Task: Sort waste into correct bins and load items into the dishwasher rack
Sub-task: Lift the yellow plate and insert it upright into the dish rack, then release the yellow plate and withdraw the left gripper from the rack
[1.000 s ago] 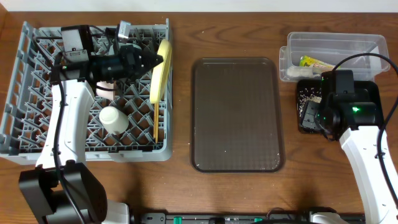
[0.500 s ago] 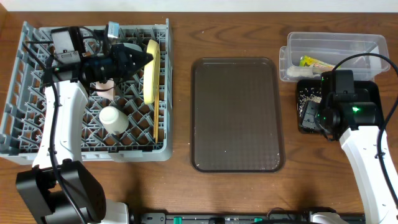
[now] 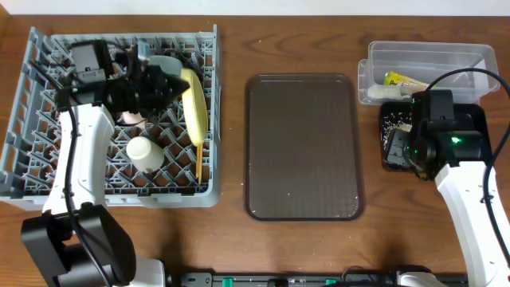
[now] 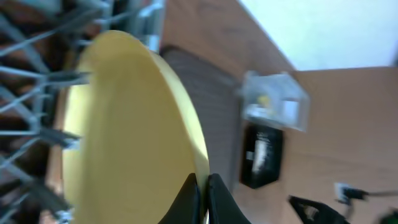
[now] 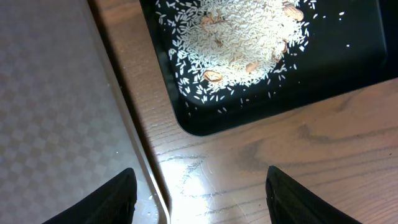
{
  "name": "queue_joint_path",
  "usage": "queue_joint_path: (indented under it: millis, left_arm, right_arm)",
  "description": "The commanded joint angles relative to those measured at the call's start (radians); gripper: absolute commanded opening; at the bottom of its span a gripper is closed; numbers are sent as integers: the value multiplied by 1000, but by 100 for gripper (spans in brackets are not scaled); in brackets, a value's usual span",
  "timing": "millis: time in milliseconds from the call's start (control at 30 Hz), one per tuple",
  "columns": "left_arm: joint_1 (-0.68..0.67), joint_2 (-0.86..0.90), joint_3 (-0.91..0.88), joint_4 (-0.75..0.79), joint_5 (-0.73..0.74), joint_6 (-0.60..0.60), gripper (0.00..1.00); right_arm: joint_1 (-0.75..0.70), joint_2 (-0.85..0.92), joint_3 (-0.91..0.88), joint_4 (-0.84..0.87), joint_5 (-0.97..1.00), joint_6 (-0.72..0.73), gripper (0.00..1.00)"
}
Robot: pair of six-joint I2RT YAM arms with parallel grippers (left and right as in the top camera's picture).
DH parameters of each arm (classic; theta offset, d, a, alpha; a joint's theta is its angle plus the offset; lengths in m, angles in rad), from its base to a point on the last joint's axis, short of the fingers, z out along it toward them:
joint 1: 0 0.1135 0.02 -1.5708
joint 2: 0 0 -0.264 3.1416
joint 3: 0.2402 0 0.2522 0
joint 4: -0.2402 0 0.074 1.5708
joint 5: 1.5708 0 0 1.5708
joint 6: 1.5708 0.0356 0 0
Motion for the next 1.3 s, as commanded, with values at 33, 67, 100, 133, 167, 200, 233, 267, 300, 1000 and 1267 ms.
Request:
queue_joint_path:
  millis: [33,67,100,133,167,200,233,267,300,1000,1267]
  left_arm:
    - [6,5,0,-21,-225,36,6]
    - [6,5,0,-23,-238,35,7]
    - [6,5,0,-24,-241,36,11]
    - [6,5,0,-24,-241,35,17]
    - [6,5,0,-24,-240,36,26]
    - [6,5,0,-24,-240,36,31]
    - [6,5,0,-23,-240,36,33]
    - [6,5,0,-20,-240,36,37]
    - [6,3,0,-16,-237,37,41]
    - [-4,-280,18,-12,-473,157,64]
    - [-185,-283,17,-105,-637,271,69]
  right_arm:
    - [-10,-2,3,0,-7,14,64]
    - [-10,-2,3,0,-10,14,64]
    - [-10,-2,3,0,-12,14,64]
    - [-10,-2,3,0,-12,14,64]
    - [-10,-2,3,0,-12,14,64]
    - [-10,-2,3,0,-12,14,64]
    - [-10,-2,3,0,-12,14,64]
    - [-10,-2,3,0,-12,14,64]
    - [-10,-2,3,0,-11,14,64]
    - [5,3,3,383,-252,-100,71]
    - [84,68,3,618,-331,-229,76]
